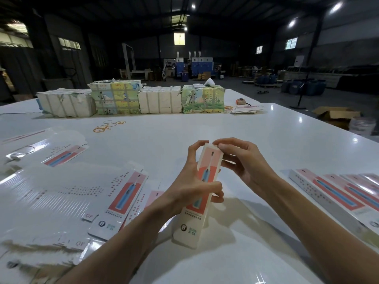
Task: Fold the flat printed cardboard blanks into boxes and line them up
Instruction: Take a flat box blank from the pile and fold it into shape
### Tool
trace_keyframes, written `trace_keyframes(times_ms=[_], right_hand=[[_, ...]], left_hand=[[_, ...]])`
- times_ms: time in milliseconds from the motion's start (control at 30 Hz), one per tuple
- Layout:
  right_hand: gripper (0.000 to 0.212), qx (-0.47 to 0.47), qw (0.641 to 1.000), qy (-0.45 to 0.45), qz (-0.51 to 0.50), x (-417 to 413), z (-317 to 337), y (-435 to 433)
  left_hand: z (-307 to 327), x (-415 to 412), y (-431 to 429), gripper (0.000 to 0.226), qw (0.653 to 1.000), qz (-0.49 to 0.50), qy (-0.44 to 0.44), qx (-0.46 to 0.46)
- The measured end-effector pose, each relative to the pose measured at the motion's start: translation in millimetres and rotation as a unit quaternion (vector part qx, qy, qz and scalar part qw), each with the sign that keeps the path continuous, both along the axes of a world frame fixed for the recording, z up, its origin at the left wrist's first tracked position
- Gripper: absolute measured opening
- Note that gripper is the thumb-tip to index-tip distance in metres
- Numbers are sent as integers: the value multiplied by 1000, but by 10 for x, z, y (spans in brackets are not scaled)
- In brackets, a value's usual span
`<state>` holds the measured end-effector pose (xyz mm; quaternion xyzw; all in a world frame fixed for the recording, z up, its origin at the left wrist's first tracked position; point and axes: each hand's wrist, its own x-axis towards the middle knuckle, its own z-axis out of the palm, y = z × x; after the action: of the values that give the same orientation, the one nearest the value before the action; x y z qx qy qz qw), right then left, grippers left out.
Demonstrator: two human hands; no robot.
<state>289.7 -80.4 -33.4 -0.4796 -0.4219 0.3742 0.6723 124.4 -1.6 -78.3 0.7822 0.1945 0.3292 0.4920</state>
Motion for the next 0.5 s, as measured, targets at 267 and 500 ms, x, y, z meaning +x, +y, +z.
trace_keyframes(times_ms=[267,500], right_hand=[[24,31,998,-44,14,-56,-77,18],[26,31,998,-13,47,-46,-129,52]], left_hand=[[32,-47,0,103,997,-11,-5,-75],[24,-12,-17,103,997,4,-30,-77]])
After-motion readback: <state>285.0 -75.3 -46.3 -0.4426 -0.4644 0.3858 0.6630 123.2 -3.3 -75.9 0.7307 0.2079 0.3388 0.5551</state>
